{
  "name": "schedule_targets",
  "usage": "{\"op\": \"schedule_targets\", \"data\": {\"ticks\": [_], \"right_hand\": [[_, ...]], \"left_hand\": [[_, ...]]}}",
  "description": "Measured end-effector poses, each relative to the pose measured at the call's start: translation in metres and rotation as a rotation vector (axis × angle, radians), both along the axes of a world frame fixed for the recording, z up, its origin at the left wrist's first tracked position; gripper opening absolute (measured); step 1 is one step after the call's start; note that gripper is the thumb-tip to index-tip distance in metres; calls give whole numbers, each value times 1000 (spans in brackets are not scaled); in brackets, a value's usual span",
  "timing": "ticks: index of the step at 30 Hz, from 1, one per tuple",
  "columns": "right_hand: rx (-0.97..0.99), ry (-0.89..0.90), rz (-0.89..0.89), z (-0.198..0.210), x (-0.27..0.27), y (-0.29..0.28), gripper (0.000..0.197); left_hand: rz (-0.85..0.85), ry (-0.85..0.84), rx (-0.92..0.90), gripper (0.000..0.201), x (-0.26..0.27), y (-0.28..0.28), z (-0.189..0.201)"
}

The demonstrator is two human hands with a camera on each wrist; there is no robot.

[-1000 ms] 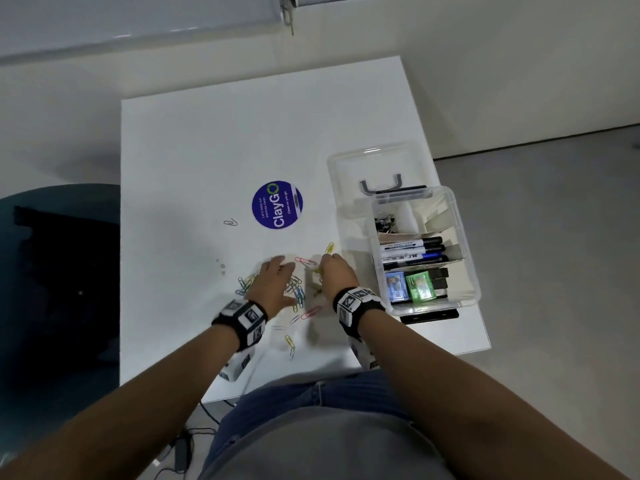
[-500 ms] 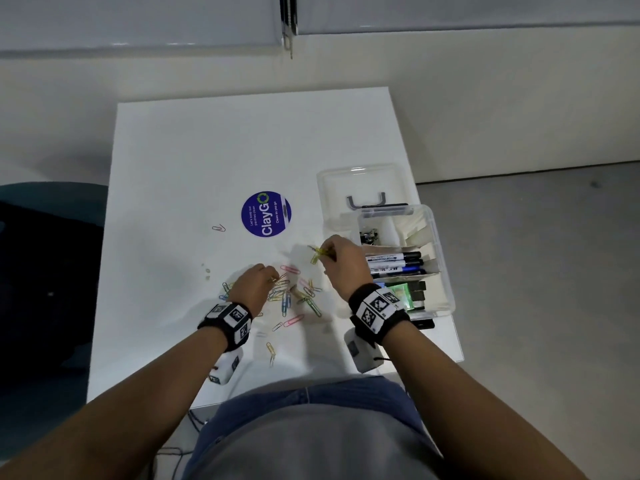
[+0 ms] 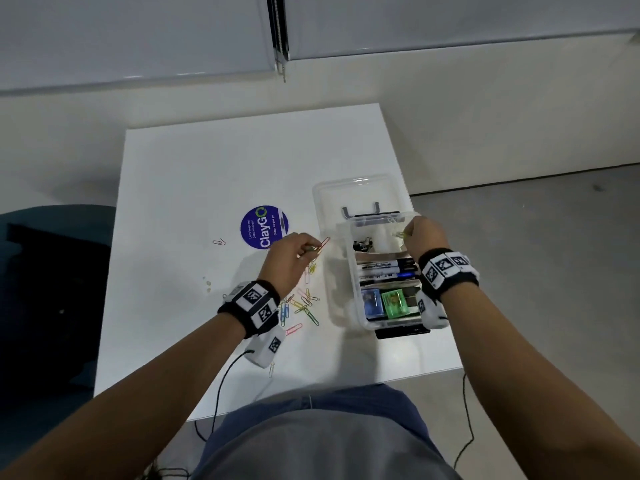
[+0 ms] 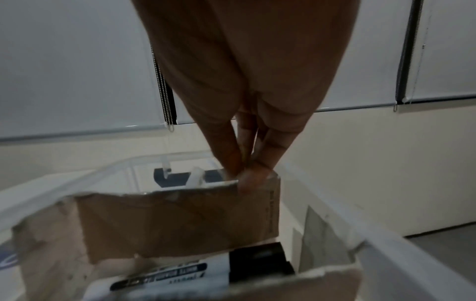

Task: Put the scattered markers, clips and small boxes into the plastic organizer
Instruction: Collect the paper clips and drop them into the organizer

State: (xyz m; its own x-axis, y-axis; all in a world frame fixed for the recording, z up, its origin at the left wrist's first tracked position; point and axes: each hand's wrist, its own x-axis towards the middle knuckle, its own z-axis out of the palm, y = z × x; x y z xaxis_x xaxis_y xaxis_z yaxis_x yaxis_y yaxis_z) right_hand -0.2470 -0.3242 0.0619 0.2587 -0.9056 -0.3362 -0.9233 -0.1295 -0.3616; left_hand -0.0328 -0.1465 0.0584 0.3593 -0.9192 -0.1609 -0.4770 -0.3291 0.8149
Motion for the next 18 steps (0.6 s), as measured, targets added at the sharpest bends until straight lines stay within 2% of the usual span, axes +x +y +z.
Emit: {"op": "schedule_targets", "data": {"ticks": [3,7,11,18], "right_hand": [[31,-56,-3,0,-3,-4,34],[-154,-57,-111,-3,-21,4,35],[6,-41,-100,-13,-40,16,34],[-1,-87,-119,-12,-44,20,41]], "left_hand": [[-45,19,-61,18,-23,-29,15],[-113,47,-116,18,-56,-73,23],[-124,65,-107,15,-89,-117,22],[-129,11,-88,16,-123,-159,11]]}}
